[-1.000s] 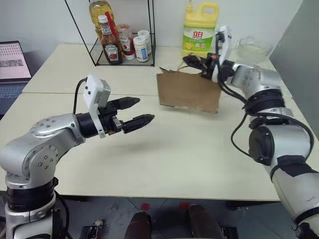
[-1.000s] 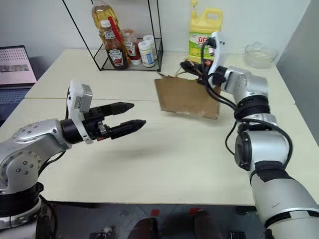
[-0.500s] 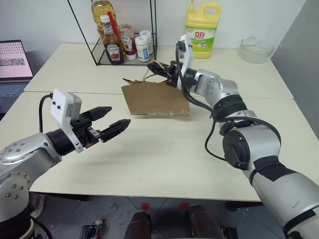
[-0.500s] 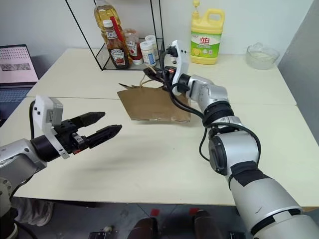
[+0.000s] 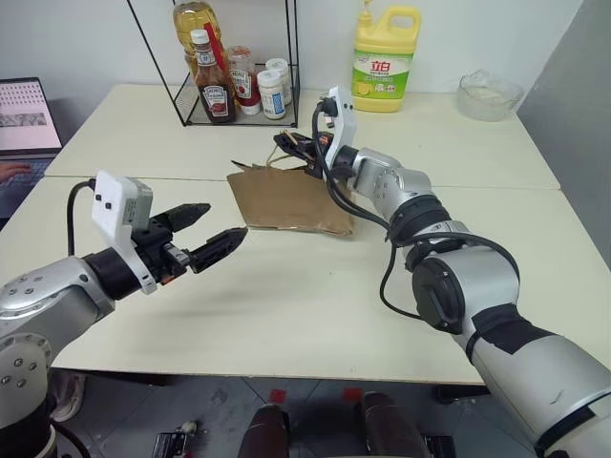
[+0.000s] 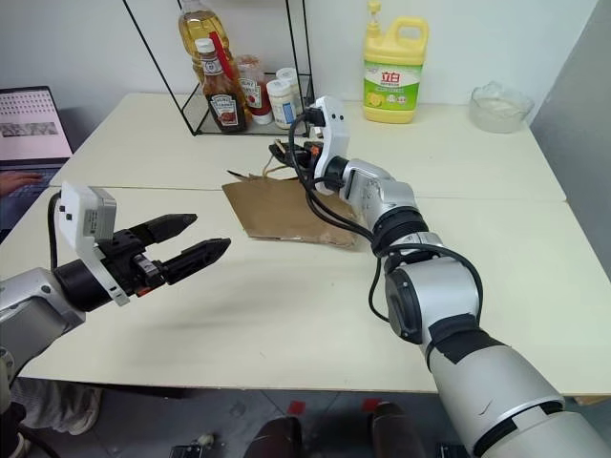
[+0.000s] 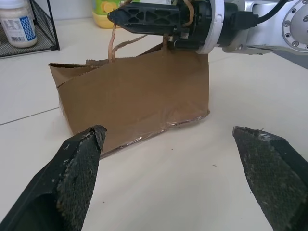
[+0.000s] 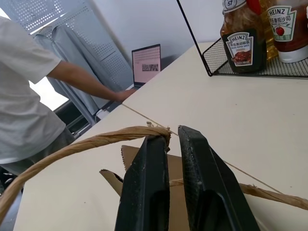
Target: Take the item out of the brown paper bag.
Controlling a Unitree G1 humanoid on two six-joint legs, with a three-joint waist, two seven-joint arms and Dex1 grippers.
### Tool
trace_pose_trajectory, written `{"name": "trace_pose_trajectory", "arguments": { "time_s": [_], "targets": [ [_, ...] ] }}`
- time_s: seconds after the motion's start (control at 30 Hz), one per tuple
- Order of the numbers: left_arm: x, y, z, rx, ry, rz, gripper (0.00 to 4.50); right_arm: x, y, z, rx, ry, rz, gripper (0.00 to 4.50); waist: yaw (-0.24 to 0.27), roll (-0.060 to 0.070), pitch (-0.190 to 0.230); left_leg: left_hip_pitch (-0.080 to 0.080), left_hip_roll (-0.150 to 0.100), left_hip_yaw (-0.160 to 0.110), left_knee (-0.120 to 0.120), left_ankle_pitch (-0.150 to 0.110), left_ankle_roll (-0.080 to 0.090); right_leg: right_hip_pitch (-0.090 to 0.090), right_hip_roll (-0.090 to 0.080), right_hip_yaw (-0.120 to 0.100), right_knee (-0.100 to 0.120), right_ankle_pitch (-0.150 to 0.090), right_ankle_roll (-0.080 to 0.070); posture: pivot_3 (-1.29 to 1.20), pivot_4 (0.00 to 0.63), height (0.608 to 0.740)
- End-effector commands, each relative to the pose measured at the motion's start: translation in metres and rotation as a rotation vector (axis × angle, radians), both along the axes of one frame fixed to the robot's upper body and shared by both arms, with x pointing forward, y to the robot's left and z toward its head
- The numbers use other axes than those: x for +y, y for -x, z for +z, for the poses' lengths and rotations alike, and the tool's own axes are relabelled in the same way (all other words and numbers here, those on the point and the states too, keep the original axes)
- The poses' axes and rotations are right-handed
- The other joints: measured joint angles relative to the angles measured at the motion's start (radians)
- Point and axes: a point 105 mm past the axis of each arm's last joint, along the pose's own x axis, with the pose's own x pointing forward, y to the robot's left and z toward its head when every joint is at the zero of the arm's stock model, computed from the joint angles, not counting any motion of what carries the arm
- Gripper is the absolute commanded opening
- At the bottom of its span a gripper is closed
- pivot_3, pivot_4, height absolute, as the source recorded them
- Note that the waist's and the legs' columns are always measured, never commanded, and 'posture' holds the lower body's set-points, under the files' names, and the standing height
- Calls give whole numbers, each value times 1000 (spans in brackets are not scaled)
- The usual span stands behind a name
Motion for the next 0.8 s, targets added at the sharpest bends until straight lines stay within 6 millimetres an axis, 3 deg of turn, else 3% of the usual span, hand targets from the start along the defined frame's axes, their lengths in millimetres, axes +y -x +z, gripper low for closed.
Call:
{"name": "trace_pose_trajectory", "arguments": {
  "time_s": [0.03, 0.37, 0.8],
  "targets": [
    [-3, 2, 9, -47, -18, -16, 4500, 4, 4, 25, -76, -49, 21, 108, 0, 0, 0, 0, 0, 0, 0, 0, 0, 0, 0, 0, 0, 0, 0, 0, 150, 740],
    [-6, -1, 7, -48, -24, -27, 4500, 4, 3, -6, -99, 74, 18, 108, 0, 0, 0, 0, 0, 0, 0, 0, 0, 0, 0, 0, 0, 0, 0, 0, 150, 740],
    [-7, -7, 8, -57, -25, -38, 4500, -5, 1, 1, -155, 116, 9, 4282, 0, 0, 0, 2, 0, 0, 0, 1, 2, 0, 0, 0, 5, 0, 0, 0, 150, 740]
  ]
}}
